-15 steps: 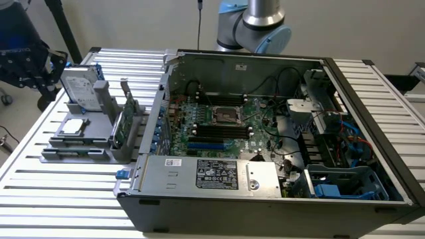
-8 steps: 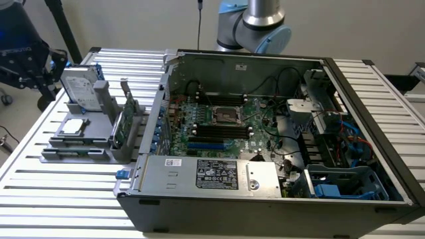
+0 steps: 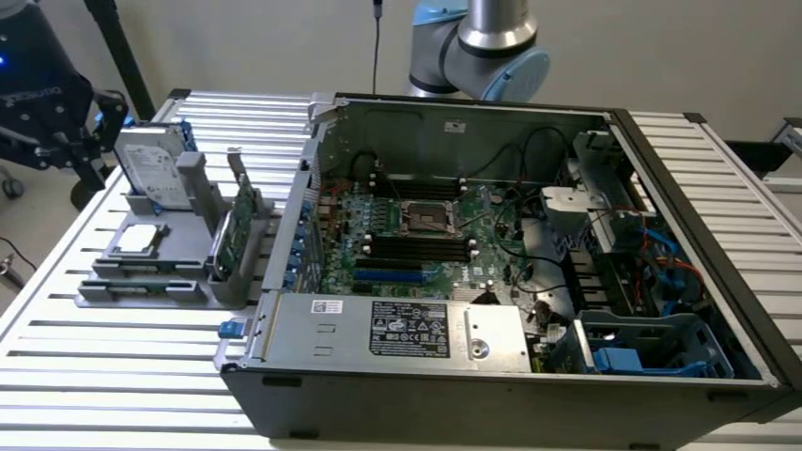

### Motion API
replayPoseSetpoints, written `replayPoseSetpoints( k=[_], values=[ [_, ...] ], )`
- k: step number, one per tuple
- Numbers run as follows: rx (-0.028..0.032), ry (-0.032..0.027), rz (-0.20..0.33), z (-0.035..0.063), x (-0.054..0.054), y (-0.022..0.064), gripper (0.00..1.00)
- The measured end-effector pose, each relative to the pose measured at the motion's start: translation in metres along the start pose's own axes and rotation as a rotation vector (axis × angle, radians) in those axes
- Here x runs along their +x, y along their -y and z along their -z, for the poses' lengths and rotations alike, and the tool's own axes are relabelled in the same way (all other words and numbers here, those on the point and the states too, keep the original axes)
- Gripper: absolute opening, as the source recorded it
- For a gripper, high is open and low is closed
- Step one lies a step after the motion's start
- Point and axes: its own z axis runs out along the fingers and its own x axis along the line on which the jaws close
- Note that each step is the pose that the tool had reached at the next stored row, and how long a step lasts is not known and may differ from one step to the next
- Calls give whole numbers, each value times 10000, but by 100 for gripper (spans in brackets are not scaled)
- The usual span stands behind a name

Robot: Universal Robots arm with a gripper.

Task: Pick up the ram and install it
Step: 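Pick up the ram and move it above insertion slot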

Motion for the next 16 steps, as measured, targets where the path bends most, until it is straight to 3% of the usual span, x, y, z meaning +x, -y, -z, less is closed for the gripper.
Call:
replayPoseSetpoints(
  k=[16],
  values=[
    [-26,-50,2916,-15,0,0,11]
  ],
)
